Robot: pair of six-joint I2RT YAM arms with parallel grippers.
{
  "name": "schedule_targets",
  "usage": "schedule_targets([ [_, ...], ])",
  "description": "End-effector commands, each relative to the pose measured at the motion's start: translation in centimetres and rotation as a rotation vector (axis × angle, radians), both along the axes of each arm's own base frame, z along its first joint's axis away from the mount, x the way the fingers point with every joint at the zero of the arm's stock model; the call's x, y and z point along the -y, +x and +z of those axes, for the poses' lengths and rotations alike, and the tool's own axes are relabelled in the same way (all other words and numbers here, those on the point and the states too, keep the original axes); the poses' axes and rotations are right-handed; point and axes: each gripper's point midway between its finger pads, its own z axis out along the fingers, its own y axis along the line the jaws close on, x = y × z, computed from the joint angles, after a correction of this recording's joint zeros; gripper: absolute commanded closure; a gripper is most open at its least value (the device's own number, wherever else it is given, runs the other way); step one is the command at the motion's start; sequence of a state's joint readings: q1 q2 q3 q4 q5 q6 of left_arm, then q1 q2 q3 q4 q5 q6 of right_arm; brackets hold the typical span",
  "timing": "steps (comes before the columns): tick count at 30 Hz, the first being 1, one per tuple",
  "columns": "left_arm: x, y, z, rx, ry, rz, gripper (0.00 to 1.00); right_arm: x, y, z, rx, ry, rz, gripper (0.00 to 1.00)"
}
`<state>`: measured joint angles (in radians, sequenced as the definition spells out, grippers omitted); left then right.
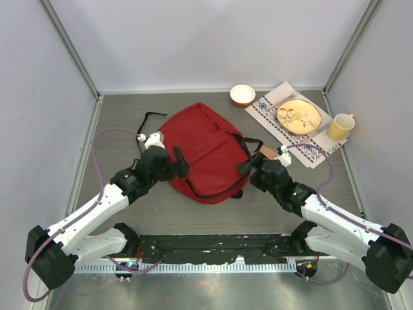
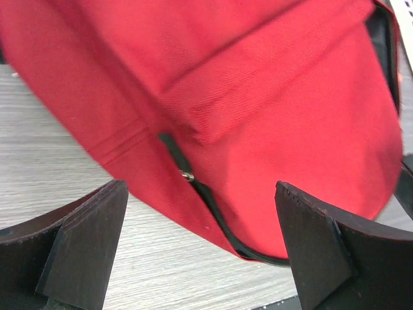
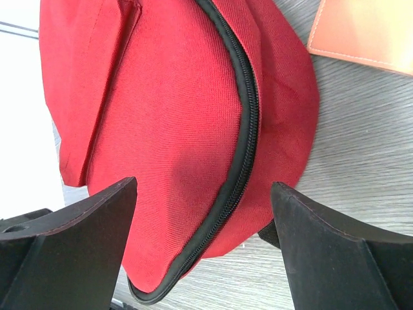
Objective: Pack the student bag
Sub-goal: Zip the student bag at the center of the board.
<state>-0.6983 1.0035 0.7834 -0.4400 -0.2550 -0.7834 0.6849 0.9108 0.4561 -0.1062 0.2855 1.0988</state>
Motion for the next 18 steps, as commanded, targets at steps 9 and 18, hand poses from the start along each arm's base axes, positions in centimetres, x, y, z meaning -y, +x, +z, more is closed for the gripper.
schedule_targets([
  [9,-7.0,3.2,-1.9,-0.047,-0.110,0.266,0.00,-2.4,1.1,1.9,0.035,0.075,0.057,0.11],
  [18,-9.3,5.8,-6.1,-0.097,-0.252,0.392,0.00,-1.9,1.0,2.8,0.062,0.069,0.058,0.11],
])
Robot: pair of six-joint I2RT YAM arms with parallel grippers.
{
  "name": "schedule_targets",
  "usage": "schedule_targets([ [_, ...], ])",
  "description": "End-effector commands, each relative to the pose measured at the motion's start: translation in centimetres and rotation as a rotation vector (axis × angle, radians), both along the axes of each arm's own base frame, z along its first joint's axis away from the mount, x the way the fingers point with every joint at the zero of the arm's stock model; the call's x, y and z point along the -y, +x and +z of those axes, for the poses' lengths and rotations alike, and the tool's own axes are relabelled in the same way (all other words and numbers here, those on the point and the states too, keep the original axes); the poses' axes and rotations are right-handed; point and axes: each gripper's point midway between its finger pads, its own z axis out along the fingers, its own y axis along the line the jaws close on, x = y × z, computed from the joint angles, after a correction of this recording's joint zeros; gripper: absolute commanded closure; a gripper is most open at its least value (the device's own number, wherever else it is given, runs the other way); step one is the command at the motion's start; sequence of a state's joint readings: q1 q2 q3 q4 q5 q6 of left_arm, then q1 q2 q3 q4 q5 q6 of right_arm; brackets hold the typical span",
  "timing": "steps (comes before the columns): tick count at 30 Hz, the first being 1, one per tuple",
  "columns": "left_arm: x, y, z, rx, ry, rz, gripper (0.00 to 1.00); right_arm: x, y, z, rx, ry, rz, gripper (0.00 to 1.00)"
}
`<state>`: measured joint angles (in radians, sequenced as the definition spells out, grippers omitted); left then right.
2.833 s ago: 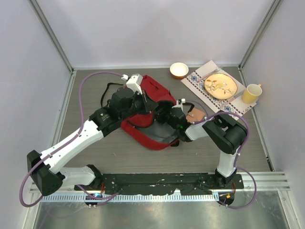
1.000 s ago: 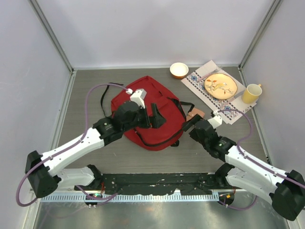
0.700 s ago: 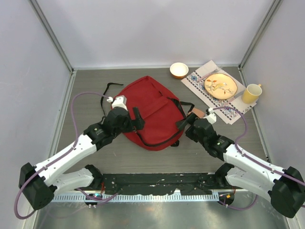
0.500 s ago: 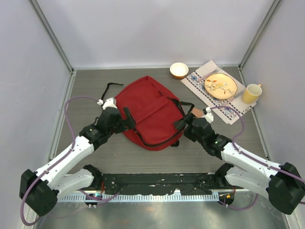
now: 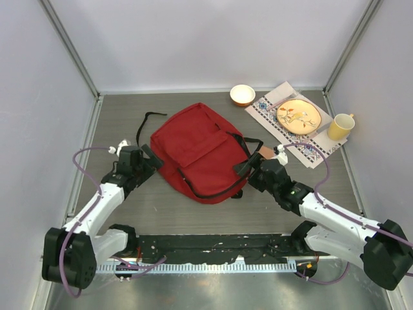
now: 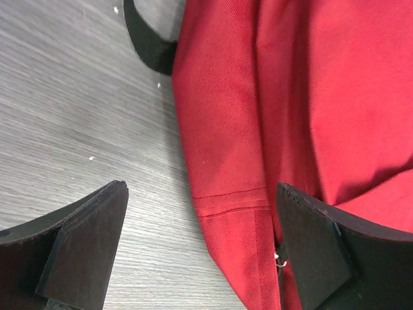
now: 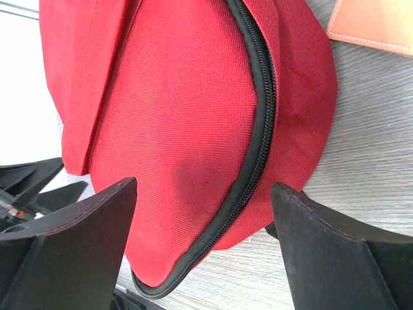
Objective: Pack the student bag
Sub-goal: Zip the student bag at the center of the board.
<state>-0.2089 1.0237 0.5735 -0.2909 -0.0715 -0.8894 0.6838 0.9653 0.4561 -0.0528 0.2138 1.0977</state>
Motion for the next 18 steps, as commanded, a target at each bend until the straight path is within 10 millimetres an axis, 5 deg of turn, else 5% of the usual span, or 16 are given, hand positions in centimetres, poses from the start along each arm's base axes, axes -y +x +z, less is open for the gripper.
schedule_targets([
  [1,1.4,2.2,0.3,0.059,-0.093,-0.010,0.01,-0.3,1.1,3.3,0.085,0.043,-0.006,0.11],
  [11,2.9,4.8,-3.3,0.052,-0.180,0.005,0.20,0.1,1.2,3.0,0.071,0.051,-0.011,0.11],
  [18,3.2,5.0,-5.3,0.038,-0.203,0.017,0.56,0.6,2.0,1.1,0.001,0.046,-0.014,0.11],
])
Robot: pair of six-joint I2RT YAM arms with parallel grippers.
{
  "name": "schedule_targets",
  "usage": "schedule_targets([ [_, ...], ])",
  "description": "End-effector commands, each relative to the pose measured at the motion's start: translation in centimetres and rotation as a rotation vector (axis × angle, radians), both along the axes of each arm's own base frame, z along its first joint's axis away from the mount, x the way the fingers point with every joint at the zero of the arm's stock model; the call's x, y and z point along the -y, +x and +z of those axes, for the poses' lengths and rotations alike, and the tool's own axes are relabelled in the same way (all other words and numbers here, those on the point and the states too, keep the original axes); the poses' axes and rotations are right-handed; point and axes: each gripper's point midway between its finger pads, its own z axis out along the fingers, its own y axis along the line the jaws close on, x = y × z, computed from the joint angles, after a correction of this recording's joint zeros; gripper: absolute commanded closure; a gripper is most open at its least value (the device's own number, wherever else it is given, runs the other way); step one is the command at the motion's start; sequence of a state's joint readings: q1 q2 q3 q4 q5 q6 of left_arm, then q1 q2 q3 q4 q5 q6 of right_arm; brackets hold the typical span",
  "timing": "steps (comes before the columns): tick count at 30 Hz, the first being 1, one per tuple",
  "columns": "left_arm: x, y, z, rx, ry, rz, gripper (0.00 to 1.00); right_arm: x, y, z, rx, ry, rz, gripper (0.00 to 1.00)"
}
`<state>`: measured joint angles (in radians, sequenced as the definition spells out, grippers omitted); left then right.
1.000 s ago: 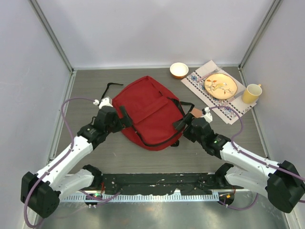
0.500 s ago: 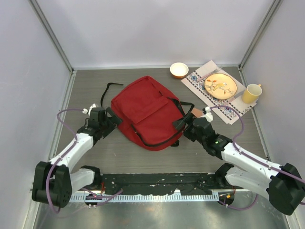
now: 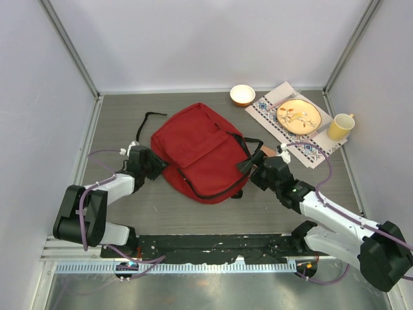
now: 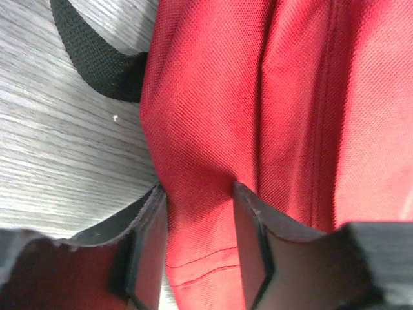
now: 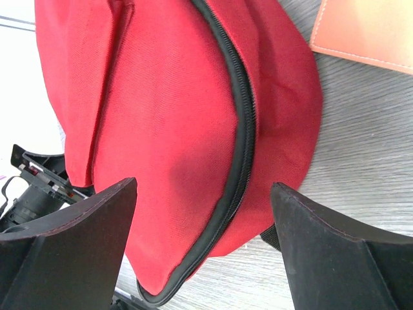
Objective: Pack the student bag
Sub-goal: Zip the student bag at the center of the board.
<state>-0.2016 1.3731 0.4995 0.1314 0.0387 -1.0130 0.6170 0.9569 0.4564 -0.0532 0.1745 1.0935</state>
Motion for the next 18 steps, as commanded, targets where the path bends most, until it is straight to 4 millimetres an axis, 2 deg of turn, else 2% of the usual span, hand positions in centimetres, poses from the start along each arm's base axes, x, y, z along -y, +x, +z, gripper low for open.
schedule_targets([
  [1,0.3,1.2,0.3,0.065,-0.043,0.015,0.61,-0.6,1.3,0.9,0.006,0.035,0.021,0.11],
  [2,0.5,1.2,0.3,0.070,-0.048,0.011,0.72,-0.7,1.4,0.7,-0.006,0.041,0.033,0.11],
  [4,0.7,0.8,0.1,0.066,-0.063,0.005,0.83,-1.2,2.3,0.8,0.010,0.059,0.048,0.11],
  [5,0.6,0.8,0.4,0.076,-0.068,0.007,0.93,-1.3,2.6,0.8,0.008,0.060,0.051,0.13],
  [6,0.7,0.7,0.5,0.078,-0.071,0.005,0.98,-1.4,2.9,0.8,0.009,0.058,0.063,0.15],
  [7,0.6,0.2,0.3,0.069,-0.077,0.012,1.00,-1.6,3.3,0.4,0.007,0.051,0.068,0.16],
  [9,0.6,-0.1,1.2,0.096,-0.091,0.018,1.00,-2.4,3.7,1.0,0.020,0.045,0.118,0.22],
  [11,0.3,-1.2,1.0,0.092,-0.107,0.041,1.00,-3.1,4.5,0.9,0.024,0.032,0.153,0.30],
  [14,0.0,-2.8,1.4,0.109,-0.139,0.066,1.00,-4.1,5.5,0.6,0.016,0.009,0.203,0.37],
  [16,-0.2,-3.7,2.1,0.140,-0.146,0.075,1.00,-4.6,6.0,0.6,0.017,0.000,0.236,0.42],
  [18,-0.3,-5.1,1.7,0.114,-0.144,0.098,1.00,-5.2,7.1,0.7,0.020,-0.005,0.252,0.43],
])
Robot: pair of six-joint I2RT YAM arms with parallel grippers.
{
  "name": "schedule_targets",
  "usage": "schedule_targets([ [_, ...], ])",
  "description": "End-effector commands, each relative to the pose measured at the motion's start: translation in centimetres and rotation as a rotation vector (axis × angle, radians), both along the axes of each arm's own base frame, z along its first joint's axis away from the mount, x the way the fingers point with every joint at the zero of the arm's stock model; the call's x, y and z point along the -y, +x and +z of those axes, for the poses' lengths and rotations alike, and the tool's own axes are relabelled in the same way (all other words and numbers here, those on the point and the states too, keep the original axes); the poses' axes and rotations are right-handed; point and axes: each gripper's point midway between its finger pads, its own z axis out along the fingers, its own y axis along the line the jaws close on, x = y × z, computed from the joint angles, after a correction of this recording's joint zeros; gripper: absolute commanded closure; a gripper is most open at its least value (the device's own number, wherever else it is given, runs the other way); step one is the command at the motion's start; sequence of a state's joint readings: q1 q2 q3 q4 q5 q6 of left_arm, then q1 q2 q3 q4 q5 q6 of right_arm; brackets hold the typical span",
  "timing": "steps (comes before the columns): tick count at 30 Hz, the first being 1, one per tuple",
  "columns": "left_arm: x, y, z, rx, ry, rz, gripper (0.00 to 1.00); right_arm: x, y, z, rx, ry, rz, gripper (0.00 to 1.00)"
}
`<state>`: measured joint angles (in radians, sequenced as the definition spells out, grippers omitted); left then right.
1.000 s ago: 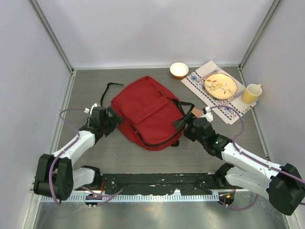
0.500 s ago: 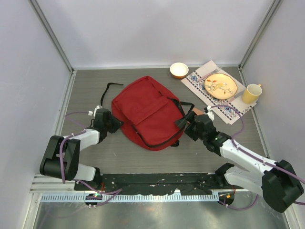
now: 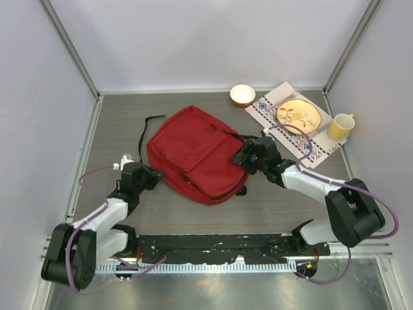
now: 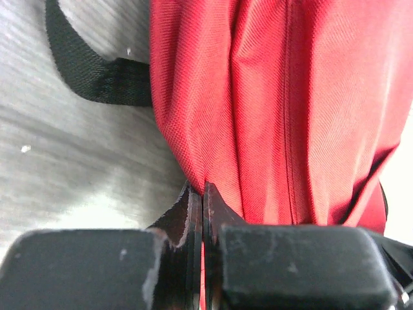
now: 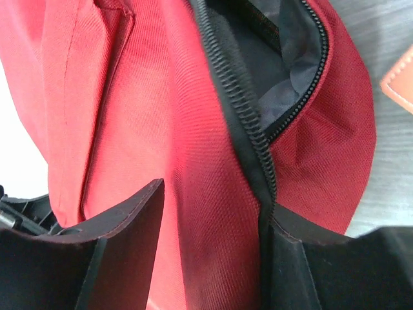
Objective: Pack the student bag
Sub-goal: Zip the student bag at the center of the board.
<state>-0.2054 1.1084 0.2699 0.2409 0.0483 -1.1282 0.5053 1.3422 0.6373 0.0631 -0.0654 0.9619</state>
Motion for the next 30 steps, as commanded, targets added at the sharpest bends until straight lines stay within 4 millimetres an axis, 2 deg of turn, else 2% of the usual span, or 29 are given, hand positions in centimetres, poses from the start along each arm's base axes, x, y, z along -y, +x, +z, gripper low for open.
schedule_targets([
  [1,-0.3,-1.6,1.4,0.042,-0.029,0.057,1.00,-2.3,2.9,3.0,0.110,0.034,0.097,0.44],
  [2,0.3,-2.3,1.2,0.031,-0.038,0.050,1.00,-2.7,3.8,3.9,0.135,0.037,0.109,0.44],
  [3,0.0,-2.6,1.0,0.031,-0.025,0.074,1.00,-3.0,4.2,3.1,0.118,0.026,0.118,0.44],
  [4,0.1,-2.8,1.8,0.059,-0.034,0.076,1.00,-3.2,4.7,3.2,0.123,0.029,0.126,0.44],
  [5,0.6,-3.5,1.5,0.042,-0.028,0.061,1.00,-3.7,5.5,4.1,0.143,0.039,0.140,0.44],
  [6,0.5,-3.6,1.4,0.042,-0.038,0.086,1.00,-4.1,5.9,3.2,0.122,0.033,0.153,0.44],
  [9,1.3,-4.5,1.6,0.050,-0.053,0.067,1.00,-5.0,7.0,3.5,0.128,0.043,0.187,0.44],
  [10,1.2,-4.7,1.4,0.040,-0.044,0.074,0.90,-5.2,7.1,2.9,0.112,0.041,0.194,0.44],
  [12,0.9,-5.1,1.2,0.027,-0.032,0.079,0.81,-5.1,7.2,3.0,0.116,0.032,0.203,0.43],
  [13,0.7,-5.1,1.1,0.029,-0.029,0.087,0.69,-4.9,7.2,3.5,0.130,0.024,0.195,0.40],
  [15,0.7,-5.0,1.5,0.042,-0.034,0.088,0.54,-3.6,7.0,3.2,0.136,-0.036,0.169,0.36],
  [16,0.8,-5.0,1.6,0.046,-0.033,0.082,0.41,-2.9,7.0,3.3,0.141,-0.061,0.153,0.31],
  [17,0.9,-5.0,1.7,0.047,-0.034,0.075,0.37,-2.3,6.6,4.3,0.165,-0.079,0.140,0.28],
  [19,1.2,-4.9,2.2,0.054,-0.035,0.059,0.33,0.1,6.4,4.1,0.166,-0.176,0.090,0.22],
  [20,1.5,-4.9,2.3,0.051,-0.043,0.044,0.31,1.0,6.1,5.4,0.197,-0.200,0.065,0.20],
  [22,1.8,-4.9,2.7,0.050,-0.059,0.032,0.27,3.6,5.8,5.3,0.197,-0.298,0.001,0.16],
  [23,2.0,-5.0,2.6,0.038,-0.074,0.031,0.26,4.4,5.5,6.5,0.220,-0.310,-0.023,0.15],
  [25,2.2,-5.0,2.5,0.031,-0.086,0.035,0.25,6.2,4.6,6.6,0.215,-0.362,-0.072,0.15],
  [26,2.2,-4.9,2.4,0.032,-0.086,0.039,0.24,6.7,4.3,6.8,0.219,-0.368,-0.086,0.14],
  [27,2.1,-4.9,2.2,0.029,-0.086,0.043,0.24,7.2,3.8,8.1,0.247,-0.359,-0.104,0.14],
  [29,2.3,-4.7,1.7,0.018,-0.093,0.049,0.23,7.0,2.8,8.7,0.269,-0.323,-0.085,0.14],
  [30,2.6,-4.2,2.2,0.042,-0.108,0.041,0.24,6.6,2.5,10.4,0.321,-0.276,-0.077,0.14],
])
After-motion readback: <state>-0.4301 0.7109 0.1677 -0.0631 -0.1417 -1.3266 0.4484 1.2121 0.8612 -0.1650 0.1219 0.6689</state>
